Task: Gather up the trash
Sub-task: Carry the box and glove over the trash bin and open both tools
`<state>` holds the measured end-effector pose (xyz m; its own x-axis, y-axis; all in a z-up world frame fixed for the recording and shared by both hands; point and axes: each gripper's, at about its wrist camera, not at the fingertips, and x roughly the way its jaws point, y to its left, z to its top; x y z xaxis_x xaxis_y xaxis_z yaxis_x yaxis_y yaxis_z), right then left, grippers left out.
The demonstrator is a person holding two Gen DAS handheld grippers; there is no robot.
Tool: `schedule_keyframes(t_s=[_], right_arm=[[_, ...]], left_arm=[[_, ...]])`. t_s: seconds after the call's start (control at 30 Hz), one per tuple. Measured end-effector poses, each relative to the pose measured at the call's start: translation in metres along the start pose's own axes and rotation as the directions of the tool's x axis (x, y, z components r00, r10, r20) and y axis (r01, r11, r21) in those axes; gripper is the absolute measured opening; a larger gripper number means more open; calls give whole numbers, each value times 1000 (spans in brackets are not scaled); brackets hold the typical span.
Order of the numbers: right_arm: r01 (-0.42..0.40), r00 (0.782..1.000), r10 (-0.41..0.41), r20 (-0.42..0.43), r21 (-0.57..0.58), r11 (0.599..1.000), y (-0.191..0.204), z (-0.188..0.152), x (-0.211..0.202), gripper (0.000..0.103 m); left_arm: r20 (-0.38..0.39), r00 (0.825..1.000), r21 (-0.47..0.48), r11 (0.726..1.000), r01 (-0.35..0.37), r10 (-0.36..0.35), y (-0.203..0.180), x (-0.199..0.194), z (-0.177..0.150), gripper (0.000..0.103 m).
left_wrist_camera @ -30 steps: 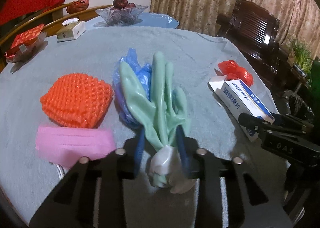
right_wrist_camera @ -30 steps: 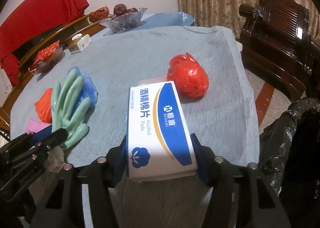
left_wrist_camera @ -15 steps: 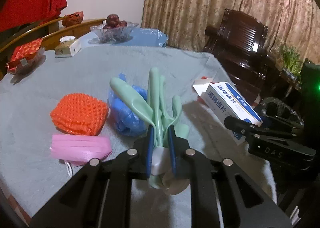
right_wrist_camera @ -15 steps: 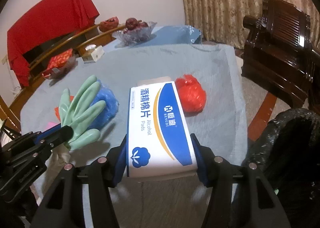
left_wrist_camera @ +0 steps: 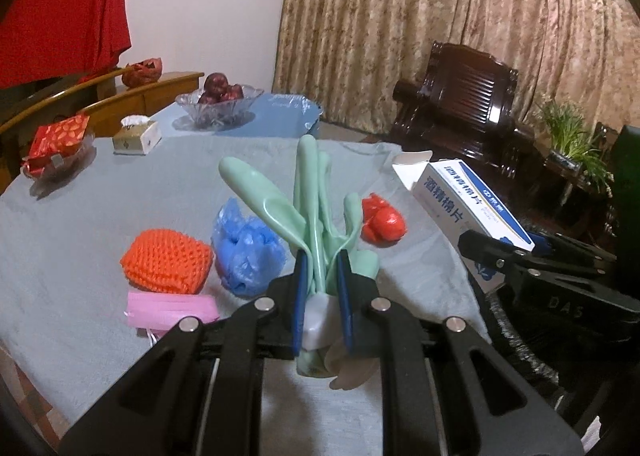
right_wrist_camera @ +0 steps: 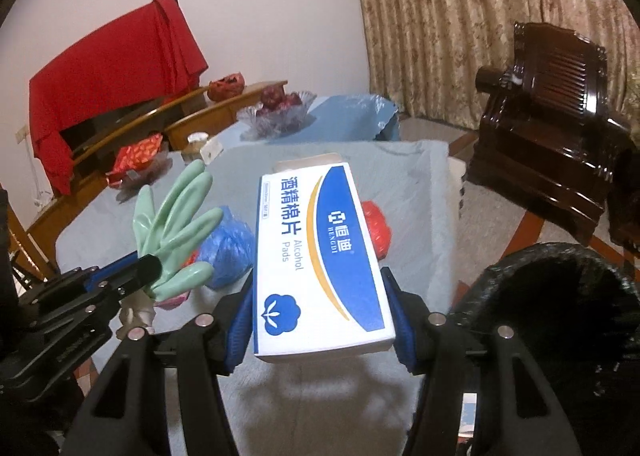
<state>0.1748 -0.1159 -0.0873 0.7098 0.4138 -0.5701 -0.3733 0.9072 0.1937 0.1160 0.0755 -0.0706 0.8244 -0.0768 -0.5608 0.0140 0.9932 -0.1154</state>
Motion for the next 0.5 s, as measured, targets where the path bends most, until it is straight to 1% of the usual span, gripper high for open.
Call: schedule_keyframes(t_s=[0.23,0.5], right_arm=[[39,998,-40,47,11,999,-16,3,-37,57],[114,988,-118,100,46,992,-47,-1,-83,57]], left_arm=[[39,997,33,998,59,-60,-30,-16,8,14],[60,988,78,987,137,-142,-74,-22,15,14]])
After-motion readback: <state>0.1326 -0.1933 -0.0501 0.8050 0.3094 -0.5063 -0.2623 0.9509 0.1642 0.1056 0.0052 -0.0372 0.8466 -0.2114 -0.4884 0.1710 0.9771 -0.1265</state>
